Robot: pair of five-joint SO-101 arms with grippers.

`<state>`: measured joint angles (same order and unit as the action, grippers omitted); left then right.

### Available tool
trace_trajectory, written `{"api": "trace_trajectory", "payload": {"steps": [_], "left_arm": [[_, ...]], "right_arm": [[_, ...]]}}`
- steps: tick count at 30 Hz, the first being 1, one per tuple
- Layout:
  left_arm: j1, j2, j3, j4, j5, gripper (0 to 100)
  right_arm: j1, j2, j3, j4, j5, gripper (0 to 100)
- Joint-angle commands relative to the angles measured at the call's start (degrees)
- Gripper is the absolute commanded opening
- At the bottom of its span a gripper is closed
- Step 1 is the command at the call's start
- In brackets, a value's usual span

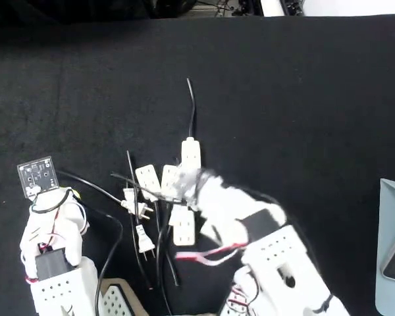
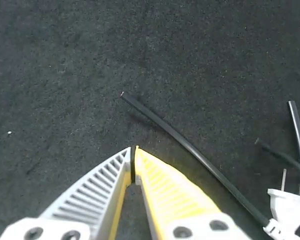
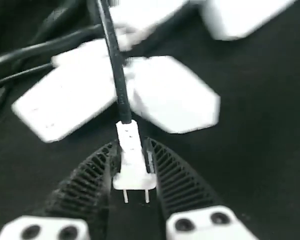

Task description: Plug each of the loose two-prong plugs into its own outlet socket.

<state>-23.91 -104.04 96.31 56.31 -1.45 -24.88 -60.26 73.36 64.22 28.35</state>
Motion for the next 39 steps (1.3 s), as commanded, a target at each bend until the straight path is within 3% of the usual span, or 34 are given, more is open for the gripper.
{"api": "trace_trajectory", "payload": {"steps": [1, 9, 12, 19, 25, 34, 39], "left_arm": [[-0.57, -0.35, 1.01, -0.70, 0.09, 3], [-0.57, -0.35, 1.01, -0.70, 0.09, 3], [-0.57, -0.35, 1.01, -0.70, 0.09, 3], [-0.57, -0.35, 1.01, -0.70, 0.09, 3], [-0.57, -0.35, 1.01, -0.70, 0.09, 3], [-0.57, -0.35, 1.01, -0.70, 0.09, 3], [-0.66, -0.35, 1.01, -0.70, 0.09, 3]], "right_arm": [[11.08, 0.31, -7.34, -0.35, 0.62, 2.1], [20.04, 0.40, -6.73, -1.93, 0.00, 3.7], [21.89, 0.48, -4.53, -3.69, -2.20, 14.7], [21.45, 0.40, -8.92, 1.85, -2.64, 14.9], [16.26, 1.36, -9.45, 8.35, -2.73, 14.7], [15.38, 22.11, -8.31, -1.32, -4.31, 14.5], [20.57, 33.10, -12.97, -3.69, -4.22, 14.5]]}}
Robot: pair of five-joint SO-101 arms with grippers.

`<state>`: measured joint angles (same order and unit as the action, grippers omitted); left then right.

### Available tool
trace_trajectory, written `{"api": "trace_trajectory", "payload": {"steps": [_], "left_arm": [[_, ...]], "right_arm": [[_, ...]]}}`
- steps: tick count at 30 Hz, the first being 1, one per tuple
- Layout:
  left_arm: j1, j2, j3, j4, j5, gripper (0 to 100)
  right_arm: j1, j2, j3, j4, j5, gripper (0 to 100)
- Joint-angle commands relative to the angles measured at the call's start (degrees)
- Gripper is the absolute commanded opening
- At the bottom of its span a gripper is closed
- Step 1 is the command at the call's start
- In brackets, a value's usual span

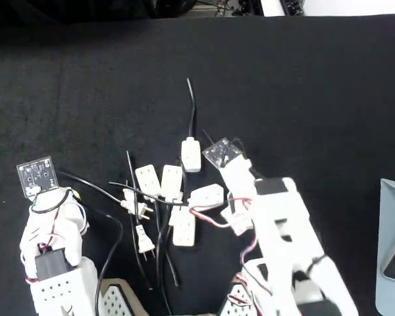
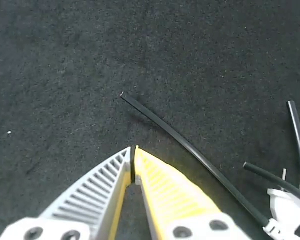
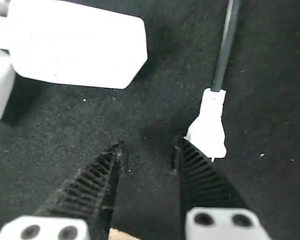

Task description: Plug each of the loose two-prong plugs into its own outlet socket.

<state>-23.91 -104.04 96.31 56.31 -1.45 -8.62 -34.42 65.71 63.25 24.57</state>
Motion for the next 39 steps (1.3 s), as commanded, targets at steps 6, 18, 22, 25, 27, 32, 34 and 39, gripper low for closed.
{"api": "trace_trajectory", "payload": {"steps": [6, 18, 22, 25, 27, 32, 34, 39], "left_arm": [[-0.66, -0.26, 1.01, -0.62, 0.09, 3], [-0.66, -0.26, 1.01, -0.62, 0.09, 3], [-0.66, -0.26, 1.01, -0.62, 0.09, 3], [-0.66, -0.26, 1.01, -0.62, 0.09, 3], [-0.66, -0.26, 1.01, -0.62, 0.09, 3], [-0.66, -0.26, 1.01, -0.62, 0.09, 3], [-0.66, -0.26, 1.01, -0.62, 0.09, 3], [-0.66, -0.26, 1.01, -0.62, 0.09, 3]], "right_arm": [[8.53, 14.64, -7.52, -6.51, -0.09, 14.5], [8.70, -0.31, -9.63, 1.67, 1.76, 14.6], [8.79, -1.71, -8.75, 1.23, 4.22, 14.7], [10.20, 0.48, -8.57, -0.97, 4.22, 14.7], [11.87, 3.12, -8.84, -3.34, 4.31, 14.7], [13.71, 11.56, -8.92, -6.51, 7.30, 14.5], [14.15, 14.29, -9.01, -7.56, 7.38, 14.5], [15.56, 19.82, -9.10, -13.71, 7.38, 14.5]]}}
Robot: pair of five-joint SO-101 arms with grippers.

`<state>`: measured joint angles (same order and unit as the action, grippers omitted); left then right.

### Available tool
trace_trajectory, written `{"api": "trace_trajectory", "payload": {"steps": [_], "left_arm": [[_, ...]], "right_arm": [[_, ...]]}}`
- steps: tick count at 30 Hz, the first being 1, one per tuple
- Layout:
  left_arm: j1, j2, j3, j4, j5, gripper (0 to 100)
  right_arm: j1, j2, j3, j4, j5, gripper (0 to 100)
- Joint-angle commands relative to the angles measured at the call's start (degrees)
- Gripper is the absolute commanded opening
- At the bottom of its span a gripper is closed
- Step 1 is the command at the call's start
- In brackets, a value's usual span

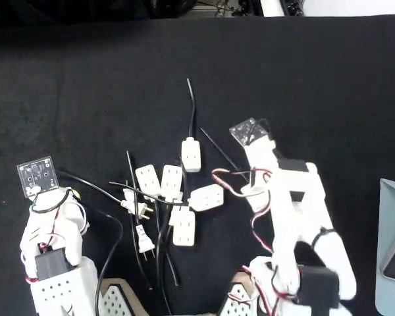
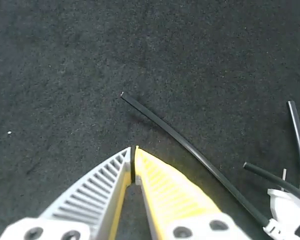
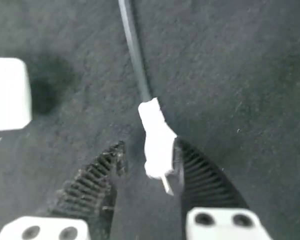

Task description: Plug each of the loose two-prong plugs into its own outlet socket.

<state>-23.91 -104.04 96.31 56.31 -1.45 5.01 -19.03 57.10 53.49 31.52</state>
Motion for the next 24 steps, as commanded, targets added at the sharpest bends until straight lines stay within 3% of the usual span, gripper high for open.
{"api": "trace_trajectory", "payload": {"steps": [1, 4, 11, 19, 24], "left_arm": [[-0.66, -0.26, 1.01, -0.62, 0.09, 3], [-0.66, -0.26, 1.01, -0.62, 0.09, 3], [-0.66, -0.26, 1.01, -0.62, 0.09, 3], [-0.66, -0.26, 1.01, -0.62, 0.09, 3], [-0.66, -0.26, 1.01, -0.62, 0.09, 3]], "right_arm": [[2.11, 5.32, -0.92, -4.40, 0.53, 14.5], [2.37, 7.25, -2.15, -4.22, 0.53, 14.1], [2.29, 7.60, -3.82, -3.69, 4.57, 1.2], [1.76, 7.52, -11.30, 7.38, 5.80, 1.1], [-3.60, 7.52, -11.91, 8.09, 3.43, 4.1]]}}
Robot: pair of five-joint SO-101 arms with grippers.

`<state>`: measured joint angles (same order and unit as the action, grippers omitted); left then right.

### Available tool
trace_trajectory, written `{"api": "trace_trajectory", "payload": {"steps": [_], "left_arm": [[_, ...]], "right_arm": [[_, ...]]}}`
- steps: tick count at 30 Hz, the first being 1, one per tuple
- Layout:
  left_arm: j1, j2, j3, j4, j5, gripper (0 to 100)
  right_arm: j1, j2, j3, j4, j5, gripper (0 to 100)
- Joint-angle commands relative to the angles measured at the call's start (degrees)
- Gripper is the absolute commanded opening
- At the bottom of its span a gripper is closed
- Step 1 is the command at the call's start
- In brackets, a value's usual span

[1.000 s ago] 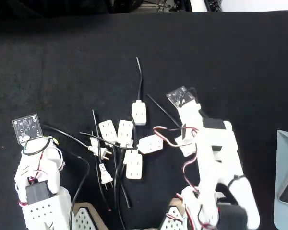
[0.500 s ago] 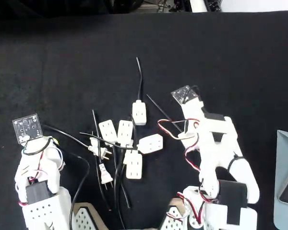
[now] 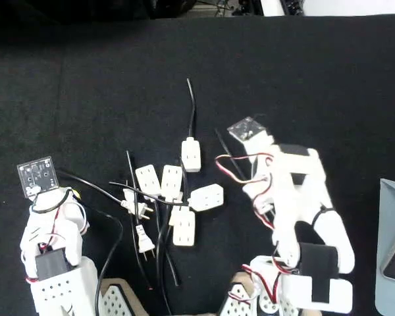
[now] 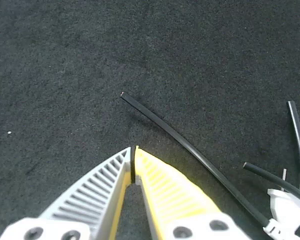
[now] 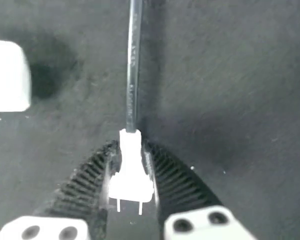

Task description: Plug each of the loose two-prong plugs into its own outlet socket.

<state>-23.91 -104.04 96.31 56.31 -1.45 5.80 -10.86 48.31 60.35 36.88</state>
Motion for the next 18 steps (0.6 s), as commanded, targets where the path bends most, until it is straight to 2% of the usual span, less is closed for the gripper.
{"api": "trace_trajectory", "payload": {"steps": [1, 4, 13, 18], "left_arm": [[-0.66, -0.26, 1.01, -0.62, 0.09, 3], [-0.66, -0.26, 1.01, -0.62, 0.09, 3], [-0.66, -0.26, 1.01, -0.62, 0.09, 3], [-0.66, -0.26, 1.01, -0.62, 0.09, 3]], "right_arm": [[-5.54, -0.66, -3.21, 2.11, -4.40, 8.0], [-8.62, -1.10, -3.74, 5.01, -7.82, 16.4], [-10.73, -15.69, 1.45, 9.85, -7.56, 13.4], [-10.64, -20.26, 9.01, 7.21, -6.51, 13.4]]}}
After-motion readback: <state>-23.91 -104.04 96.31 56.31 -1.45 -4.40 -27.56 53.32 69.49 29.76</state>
